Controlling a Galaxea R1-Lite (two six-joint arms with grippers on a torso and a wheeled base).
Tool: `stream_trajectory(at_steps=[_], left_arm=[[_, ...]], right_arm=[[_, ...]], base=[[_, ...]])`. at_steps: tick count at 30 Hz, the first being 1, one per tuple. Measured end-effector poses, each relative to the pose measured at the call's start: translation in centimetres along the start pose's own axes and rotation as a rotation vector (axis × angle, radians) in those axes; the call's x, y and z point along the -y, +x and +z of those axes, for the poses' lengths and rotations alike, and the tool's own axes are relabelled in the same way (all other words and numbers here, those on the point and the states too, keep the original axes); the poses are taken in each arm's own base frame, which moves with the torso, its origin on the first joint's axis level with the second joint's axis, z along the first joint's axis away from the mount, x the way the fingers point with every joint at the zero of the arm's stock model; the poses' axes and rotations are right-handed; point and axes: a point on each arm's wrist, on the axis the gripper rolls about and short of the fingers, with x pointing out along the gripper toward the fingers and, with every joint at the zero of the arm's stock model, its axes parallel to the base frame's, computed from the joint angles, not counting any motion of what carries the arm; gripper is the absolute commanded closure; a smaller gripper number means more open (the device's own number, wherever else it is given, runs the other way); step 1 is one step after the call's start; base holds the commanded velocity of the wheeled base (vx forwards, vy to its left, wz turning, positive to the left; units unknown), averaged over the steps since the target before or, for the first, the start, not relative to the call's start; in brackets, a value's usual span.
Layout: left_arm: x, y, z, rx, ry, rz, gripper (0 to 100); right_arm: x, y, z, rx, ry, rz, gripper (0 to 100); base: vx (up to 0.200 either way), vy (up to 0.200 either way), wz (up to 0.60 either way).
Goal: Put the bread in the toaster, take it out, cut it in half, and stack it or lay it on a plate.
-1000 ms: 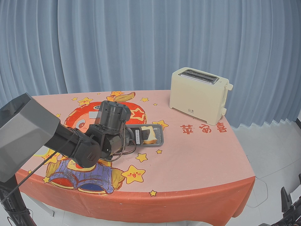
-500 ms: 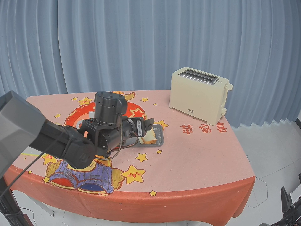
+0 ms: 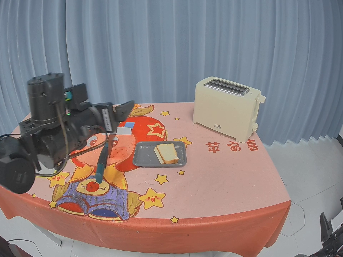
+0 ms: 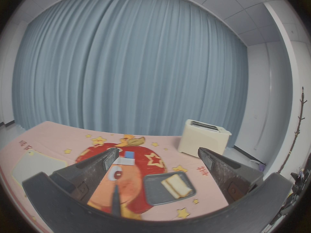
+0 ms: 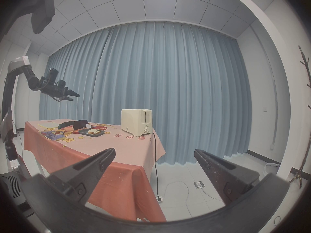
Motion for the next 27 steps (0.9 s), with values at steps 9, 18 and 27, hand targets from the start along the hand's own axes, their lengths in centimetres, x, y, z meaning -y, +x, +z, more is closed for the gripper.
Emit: stream_trajectory(at_steps=[9, 18, 27], left_arm=[[-4.8, -6.3, 0.0, 0.099, 0.000, 0.121, 0], [-8.8, -11.7, -0.8, 0.208, 0.019, 0.233, 0], [-10.0, -16.5, -3.9, 0.241, 0.024, 0.302, 0]], right_arm=[[0.0, 0.0, 0.0, 0.000, 0.000, 0.000, 0], [0.0, 0.0, 0.0, 0.001, 0.000, 0.000, 0], [0.0, 0.0, 0.0, 0.001, 0.000, 0.000, 0]], base=[[0.000, 0.000, 0.00], [0.000, 0.000, 0.00], [0.000, 0.000, 0.00]])
